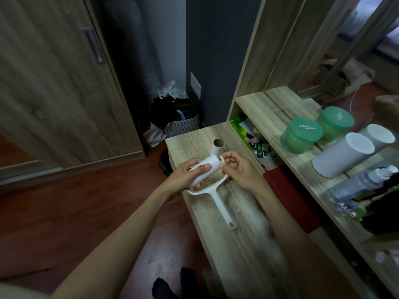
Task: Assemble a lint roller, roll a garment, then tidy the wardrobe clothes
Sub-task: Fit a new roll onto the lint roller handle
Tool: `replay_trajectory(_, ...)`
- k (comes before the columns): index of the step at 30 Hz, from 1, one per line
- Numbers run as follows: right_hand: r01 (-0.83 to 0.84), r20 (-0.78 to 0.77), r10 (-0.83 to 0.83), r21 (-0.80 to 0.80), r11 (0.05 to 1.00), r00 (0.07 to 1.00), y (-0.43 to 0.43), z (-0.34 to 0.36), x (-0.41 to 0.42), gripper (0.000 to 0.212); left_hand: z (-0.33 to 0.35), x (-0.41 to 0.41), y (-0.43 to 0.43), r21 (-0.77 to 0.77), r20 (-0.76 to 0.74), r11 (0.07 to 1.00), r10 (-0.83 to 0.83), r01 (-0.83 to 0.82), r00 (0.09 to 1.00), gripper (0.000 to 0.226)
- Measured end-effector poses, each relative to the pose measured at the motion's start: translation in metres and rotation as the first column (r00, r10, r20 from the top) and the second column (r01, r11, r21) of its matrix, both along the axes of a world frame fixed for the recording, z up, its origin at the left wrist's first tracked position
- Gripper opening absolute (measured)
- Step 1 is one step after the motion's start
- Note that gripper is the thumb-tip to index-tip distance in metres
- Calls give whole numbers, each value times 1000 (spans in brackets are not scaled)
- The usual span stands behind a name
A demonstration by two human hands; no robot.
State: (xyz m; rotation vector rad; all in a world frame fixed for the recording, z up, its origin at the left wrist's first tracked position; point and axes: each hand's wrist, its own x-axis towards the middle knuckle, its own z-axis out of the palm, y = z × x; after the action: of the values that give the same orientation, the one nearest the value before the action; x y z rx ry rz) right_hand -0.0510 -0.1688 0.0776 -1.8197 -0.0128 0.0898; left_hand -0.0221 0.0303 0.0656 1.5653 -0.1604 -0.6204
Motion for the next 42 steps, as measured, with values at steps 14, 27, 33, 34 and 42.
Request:
replay_trajectory(14, 321, 174, -290, -194, 927, 941, 9, -26, -3, 12, -28, -11, -37, -67, -260, 962, 238, -264, 936, 37)
replay_trajectory(27, 322, 175, -288, -214, 922, 941, -9, -65, -12, 9, -64, -11, -35, 0, -372, 936, 328, -353, 869, 38)
replay_trajectory(33, 406, 116, -390, -318, 857, 913, -38, -97, 0, 18, -66, 6, -25, 97, -463, 916, 389, -390, 796, 22)
replay_trajectory(34, 418, 114, -405, -353, 837, 907, -42, -103, 3, 21, -67, 8, -24, 92, -447, 918, 384, -385, 808, 20)
replay_trajectory(42, 455, 47, -503, -502, 735, 863, -51, -128, 19, 20, -78, 16, -14, 92, -244, 948, 318, -304, 916, 31)
